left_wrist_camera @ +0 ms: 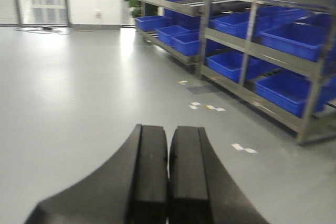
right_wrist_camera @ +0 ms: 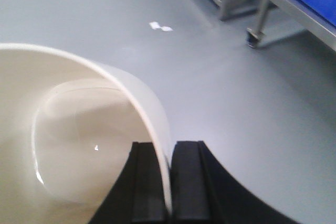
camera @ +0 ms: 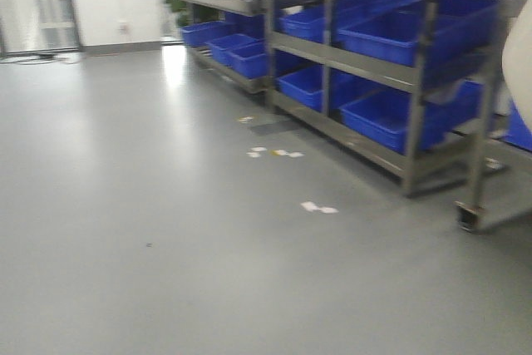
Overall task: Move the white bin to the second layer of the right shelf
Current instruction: 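Drive along the aisle toward the windows carrying the bin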
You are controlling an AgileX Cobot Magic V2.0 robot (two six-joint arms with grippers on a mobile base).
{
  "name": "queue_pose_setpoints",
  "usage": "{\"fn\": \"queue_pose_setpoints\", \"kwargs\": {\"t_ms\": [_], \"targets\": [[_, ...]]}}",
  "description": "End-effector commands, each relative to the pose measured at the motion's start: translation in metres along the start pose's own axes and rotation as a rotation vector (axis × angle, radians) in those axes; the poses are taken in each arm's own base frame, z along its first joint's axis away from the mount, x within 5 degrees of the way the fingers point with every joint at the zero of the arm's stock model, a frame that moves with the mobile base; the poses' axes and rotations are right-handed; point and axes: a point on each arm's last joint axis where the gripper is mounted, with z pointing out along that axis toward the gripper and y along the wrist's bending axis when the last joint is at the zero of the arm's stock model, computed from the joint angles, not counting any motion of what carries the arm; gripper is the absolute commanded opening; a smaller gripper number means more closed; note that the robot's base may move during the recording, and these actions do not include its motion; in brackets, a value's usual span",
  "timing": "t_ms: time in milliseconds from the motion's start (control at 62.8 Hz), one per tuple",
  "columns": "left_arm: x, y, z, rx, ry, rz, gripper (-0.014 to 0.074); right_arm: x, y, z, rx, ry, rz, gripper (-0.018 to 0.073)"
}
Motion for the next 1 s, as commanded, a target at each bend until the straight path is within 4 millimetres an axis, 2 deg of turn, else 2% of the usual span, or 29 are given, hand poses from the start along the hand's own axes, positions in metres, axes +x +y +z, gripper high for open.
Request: {"fn": "queue_pose_setpoints", "kwargs": {"t_ms": [0,988], "targets": [[0.0010,0.0005,-0.0004,0.003,-0.072,-0.006,0.0085,-0.0173,0.0003,-0.0061,-0.003,-0.126,0.006,0.0055],[0.0010,0.0005,-0.0004,0.003,-0.072,-0.006,0.0085,-0.0173,0.0003,-0.0061,-0.003,-0.126,0.006,0.0055]]}}
